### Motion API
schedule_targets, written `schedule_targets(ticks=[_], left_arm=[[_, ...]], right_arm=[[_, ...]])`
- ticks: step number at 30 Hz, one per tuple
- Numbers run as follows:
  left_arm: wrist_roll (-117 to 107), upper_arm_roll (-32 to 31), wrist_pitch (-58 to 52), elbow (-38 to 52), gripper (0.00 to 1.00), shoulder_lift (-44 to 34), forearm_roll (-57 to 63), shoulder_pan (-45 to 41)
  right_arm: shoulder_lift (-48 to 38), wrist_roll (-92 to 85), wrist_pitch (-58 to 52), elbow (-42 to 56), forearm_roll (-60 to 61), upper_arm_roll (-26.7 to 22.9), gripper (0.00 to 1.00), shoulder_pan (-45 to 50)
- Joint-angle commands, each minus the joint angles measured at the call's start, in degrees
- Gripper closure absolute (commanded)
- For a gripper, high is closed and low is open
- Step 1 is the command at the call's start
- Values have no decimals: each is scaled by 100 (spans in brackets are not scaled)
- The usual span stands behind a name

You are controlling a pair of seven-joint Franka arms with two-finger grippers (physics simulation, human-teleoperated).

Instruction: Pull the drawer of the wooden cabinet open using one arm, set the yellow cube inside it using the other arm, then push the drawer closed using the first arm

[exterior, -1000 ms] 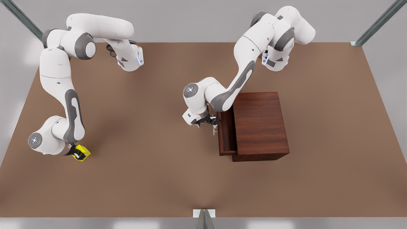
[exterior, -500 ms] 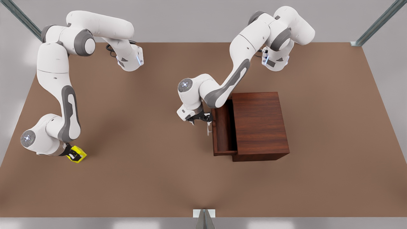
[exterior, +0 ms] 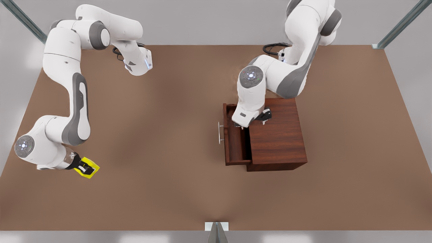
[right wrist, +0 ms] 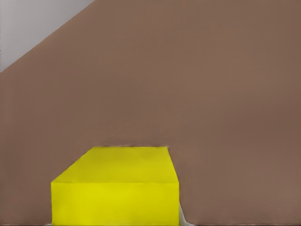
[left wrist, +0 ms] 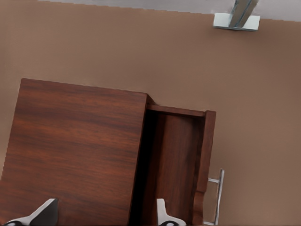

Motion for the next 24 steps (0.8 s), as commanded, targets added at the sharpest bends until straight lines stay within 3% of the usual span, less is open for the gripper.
schedule_targets(ticks=[1, 3, 4, 8, 14, 24], left_arm=[[3354, 19, -1572, -75, 0, -399, -1260, 1619], [3866, 36, -1309, -259, 0, -610, -1578, 2554], [3866, 168, -1195, -250, 0, -566, -1482, 2589], [4816, 274, -939, -822, 0, -794, -1296, 2862], [4824, 256, -1019, -901, 0, -865, -1288, 2853], [4780, 238, -1019, -901, 0, -865, -1261, 2809]], right_arm=[[-7, 2360, -1006, 202, -23, 78, 32, 253], [-104, 3002, -1251, 334, -41, 552, 32, 297], [-104, 3362, -1471, 562, -67, 754, 32, 384], [-104, 4769, -1524, 747, -49, 719, 32, 1272], [-104, 6228, -1445, 1029, -58, 1844, 32, 1387], [-95, 9488, -1147, 1345, -76, 1897, 32, 2740]])
